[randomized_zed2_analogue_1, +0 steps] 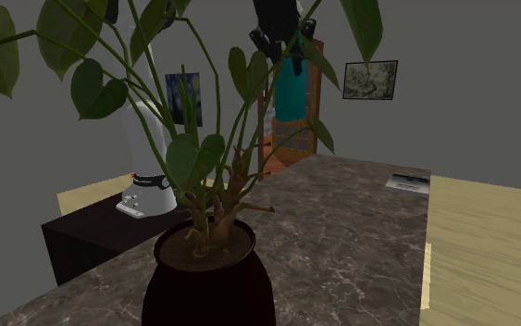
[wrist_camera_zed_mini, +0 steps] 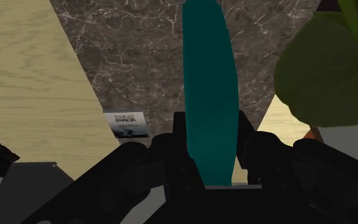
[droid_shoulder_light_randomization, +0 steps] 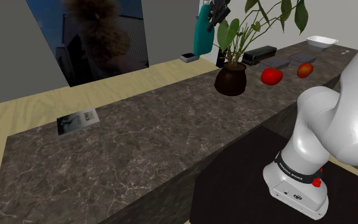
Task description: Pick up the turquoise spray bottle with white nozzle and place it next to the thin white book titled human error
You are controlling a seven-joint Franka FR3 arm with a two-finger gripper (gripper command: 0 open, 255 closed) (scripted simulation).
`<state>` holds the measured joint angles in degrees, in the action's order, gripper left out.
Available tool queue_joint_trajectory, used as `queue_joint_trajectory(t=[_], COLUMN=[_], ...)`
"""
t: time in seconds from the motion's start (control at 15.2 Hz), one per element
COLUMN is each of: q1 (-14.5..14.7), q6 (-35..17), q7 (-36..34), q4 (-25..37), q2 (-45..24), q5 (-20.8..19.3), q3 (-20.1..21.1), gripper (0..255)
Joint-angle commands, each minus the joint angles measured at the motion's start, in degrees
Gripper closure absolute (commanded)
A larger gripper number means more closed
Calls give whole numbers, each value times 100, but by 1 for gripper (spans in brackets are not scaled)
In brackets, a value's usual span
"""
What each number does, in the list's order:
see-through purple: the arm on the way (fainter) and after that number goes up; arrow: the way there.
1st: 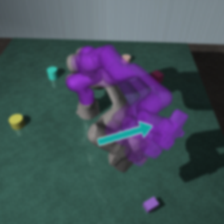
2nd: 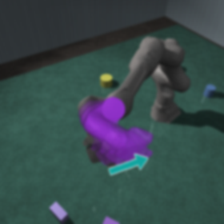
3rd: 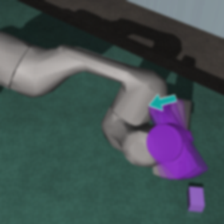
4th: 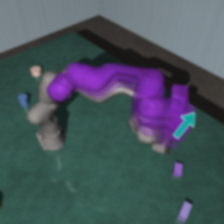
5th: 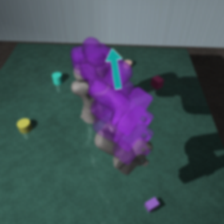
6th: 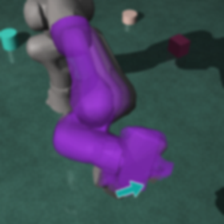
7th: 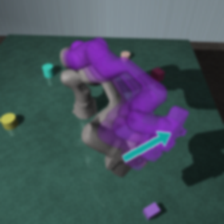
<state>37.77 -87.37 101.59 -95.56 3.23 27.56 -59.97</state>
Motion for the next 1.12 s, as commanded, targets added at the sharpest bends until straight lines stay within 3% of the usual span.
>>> queue_joint_trajectory(t=[0.0,0.46,1.06], q1=[52,421,686], q6=[-70,-922,-1627], q7=[-93,-411,-571], q4=[-13,-410,-309], q2=[-9,-342,-1350], q5=[22,381,1277], q3=[64,436,854], gripper=[255,255,255])
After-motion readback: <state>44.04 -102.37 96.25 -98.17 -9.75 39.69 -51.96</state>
